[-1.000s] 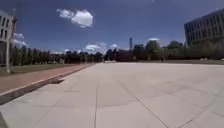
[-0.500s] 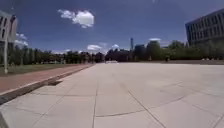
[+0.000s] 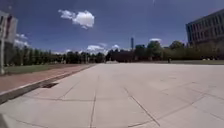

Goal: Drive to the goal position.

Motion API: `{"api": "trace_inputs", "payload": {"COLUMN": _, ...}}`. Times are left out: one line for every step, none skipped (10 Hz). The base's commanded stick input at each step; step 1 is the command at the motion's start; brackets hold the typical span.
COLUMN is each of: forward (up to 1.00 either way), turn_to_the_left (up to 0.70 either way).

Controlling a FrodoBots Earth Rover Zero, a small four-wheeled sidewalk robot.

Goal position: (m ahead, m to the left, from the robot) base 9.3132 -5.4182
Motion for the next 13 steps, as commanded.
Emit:
{"api": "trace_inputs", "payload": {"forward": 0.5, "turn_to_the_left": 0.0}}
{"api": "trace_inputs", "payload": {"forward": 0.5, "turn_to_the_left": 0.0}}
{"api": "trace_inputs", "payload": {"forward": 0.5, "turn_to_the_left": 0.0}}
{"api": "trace_inputs", "payload": {"forward": 0.5, "turn_to_the_left": 0.0}}
{"api": "trace_inputs", "payload": {"forward": 0.5, "turn_to_the_left": 0.0}}
{"api": "trace_inputs", "payload": {"forward": 0.5, "turn_to_the_left": 0.0}}
{"api": "trace_inputs", "payload": {"forward": 0.5, "turn_to_the_left": 0.0}}
{"api": "trace_inputs", "payload": {"forward": 0.5, "turn_to_the_left": 0.0}}
{"api": "trace_inputs", "payload": {"forward": 0.5, "turn_to_the_left": 0.0}}
{"api": "trace_inputs", "payload": {"forward": 0.5, "turn_to_the_left": 0.0}}
{"api": "trace_inputs", "payload": {"forward": 0.5, "turn_to_the_left": 0.0}}
{"api": "trace_inputs", "payload": {"forward": 0.5, "turn_to_the_left": 0.0}}
{"api": "trace_inputs", "payload": {"forward": 0.5, "turn_to_the_left": 0.0}}
